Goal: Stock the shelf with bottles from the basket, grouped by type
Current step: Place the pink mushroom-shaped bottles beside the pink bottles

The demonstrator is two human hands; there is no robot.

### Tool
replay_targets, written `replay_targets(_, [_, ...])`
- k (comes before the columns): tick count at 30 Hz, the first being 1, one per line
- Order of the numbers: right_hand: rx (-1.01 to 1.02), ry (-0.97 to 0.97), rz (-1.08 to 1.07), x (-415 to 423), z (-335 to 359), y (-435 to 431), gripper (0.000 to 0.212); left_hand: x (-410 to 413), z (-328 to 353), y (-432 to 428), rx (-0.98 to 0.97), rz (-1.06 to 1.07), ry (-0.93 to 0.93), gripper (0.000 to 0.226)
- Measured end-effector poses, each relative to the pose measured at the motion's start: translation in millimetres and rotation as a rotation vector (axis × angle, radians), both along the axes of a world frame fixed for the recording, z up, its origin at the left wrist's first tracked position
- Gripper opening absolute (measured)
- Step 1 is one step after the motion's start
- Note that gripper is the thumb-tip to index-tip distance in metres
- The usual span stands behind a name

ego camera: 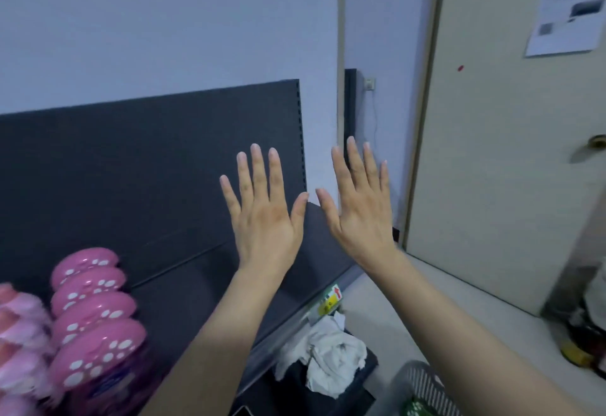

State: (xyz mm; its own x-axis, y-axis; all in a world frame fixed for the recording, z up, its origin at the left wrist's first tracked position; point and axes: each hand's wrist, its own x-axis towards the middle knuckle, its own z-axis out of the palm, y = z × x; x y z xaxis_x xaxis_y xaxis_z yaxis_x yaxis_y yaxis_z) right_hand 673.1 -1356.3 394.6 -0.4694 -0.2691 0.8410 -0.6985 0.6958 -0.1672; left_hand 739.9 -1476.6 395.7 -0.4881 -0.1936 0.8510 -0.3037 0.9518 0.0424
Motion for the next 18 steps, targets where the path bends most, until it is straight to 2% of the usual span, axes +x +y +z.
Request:
replay_targets(6, [0.062, -0.064, -0.031, -59, -57, 94, 0.062, -61, -54, 91, 0.021, -0.115, -0.093, 0.067])
replay_targets(12, [0.165, -0.254, 0.008, -111, -134, 173, 0.063, -121, -134, 167, 0.075, -0.118, -0.23, 0.069])
replay_targets(18, [0.267, -0.484, -0.02, -138, -223, 220, 0.062, -147, -226, 212, 0.164, -0.133, -0.44, 0.065])
